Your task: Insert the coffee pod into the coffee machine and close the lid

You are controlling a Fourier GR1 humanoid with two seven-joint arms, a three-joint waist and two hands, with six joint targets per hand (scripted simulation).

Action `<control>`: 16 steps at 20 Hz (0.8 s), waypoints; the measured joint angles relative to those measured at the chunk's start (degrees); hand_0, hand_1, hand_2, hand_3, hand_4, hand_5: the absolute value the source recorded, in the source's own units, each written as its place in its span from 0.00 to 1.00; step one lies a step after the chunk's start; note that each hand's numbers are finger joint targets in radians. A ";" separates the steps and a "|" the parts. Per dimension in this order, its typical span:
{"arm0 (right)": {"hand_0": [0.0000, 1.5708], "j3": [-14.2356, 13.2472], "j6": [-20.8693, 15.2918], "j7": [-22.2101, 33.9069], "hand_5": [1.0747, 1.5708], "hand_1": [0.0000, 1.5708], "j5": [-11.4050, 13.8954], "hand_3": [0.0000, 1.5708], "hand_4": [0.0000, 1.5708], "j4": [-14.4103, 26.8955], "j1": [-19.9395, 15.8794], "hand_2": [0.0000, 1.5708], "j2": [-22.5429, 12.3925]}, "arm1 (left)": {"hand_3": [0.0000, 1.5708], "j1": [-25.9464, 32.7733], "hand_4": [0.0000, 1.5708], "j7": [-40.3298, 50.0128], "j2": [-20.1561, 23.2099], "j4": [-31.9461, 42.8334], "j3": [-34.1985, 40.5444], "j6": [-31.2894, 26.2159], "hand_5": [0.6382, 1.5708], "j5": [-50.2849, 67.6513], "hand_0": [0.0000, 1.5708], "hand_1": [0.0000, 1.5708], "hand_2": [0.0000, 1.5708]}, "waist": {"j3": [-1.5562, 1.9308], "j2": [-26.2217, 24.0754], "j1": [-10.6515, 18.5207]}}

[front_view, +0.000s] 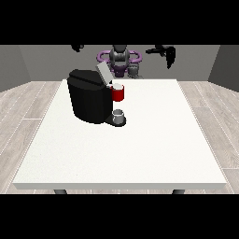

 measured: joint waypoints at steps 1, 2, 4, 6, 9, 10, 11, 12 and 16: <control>0.00 0.54 -0.21 -0.29 1.00 0.00 0.79 0.00 0.14 0.15 -0.20 0.00 0.21 | 0.00 0.74 0.00 0.38 -0.24 -1.00 -0.23 -0.61 1.00 0.62 0.00 0.00 0.00 | -0.01 0.10 0.53; 0.00 0.71 -0.47 -0.75 1.00 0.00 1.47 0.00 0.10 0.61 -1.02 0.00 0.28 | 0.00 1.43 0.00 0.23 -0.71 -2.11 -0.79 -0.54 1.00 1.00 0.00 0.00 0.00 | 0.00 0.76 1.05; 0.00 1.22 0.04 -0.77 1.00 0.00 1.80 0.00 0.00 1.04 -1.09 0.00 0.58 | 0.00 3.77 0.13 1.38 -1.32 -4.94 -1.94 -0.39 1.00 2.11 0.00 0.00 0.00 | 0.00 0.54 1.45; 0.00 1.16 0.54 -1.03 1.00 0.00 2.18 0.00 0.00 2.15 -2.12 0.00 0.40 | 0.00 5.21 0.07 2.60 -1.62 -8.24 -3.11 -0.49 1.00 3.17 0.00 0.00 0.00 | 0.01 1.27 2.06; 0.00 0.15 1.94 -1.01 1.00 0.00 1.14 0.00 0.00 3.71 -4.12 0.00 0.11 | 0.00 7.54 0.00 3.41 -1.61 -12.52 -4.40 -0.27 1.00 4.59 0.00 0.00 0.00 | 0.01 3.16 2.20; 0.00 0.22 2.10 -1.37 1.00 0.00 1.11 0.00 0.00 4.09 -4.22 0.00 0.51 | 0.00 8.27 0.00 4.43 -1.68 -14.16 -4.66 -0.35 1.00 5.29 0.00 0.00 0.00 | 0.01 3.53 2.01; 0.00 -0.41 2.00 -1.99 1.00 0.00 1.03 0.00 0.00 5.01 -4.95 0.00 0.38 | 0.00 8.95 0.00 4.32 -1.88 -15.30 -5.09 -0.31 1.00 5.53 0.00 0.00 0.00 | 0.01 4.49 2.59; 0.00 -1.19 2.04 -2.64 1.00 0.00 0.82 0.00 0.00 6.44 -6.06 0.00 0.17 | 0.00 8.98 0.00 4.79 -2.02 -16.44 -6.00 0.28 1.00 6.35 0.00 0.00 0.00 | 0.01 5.52 3.08; 0.00 -2.66 2.35 -3.01 1.00 0.00 0.17 0.00 0.00 10.34 -9.06 0.00 0.11 | 0.00 11.86 0.00 6.16 -2.32 -20.94 -8.32 1.47 1.00 8.97 0.00 0.00 0.00 | 0.01 7.70 3.53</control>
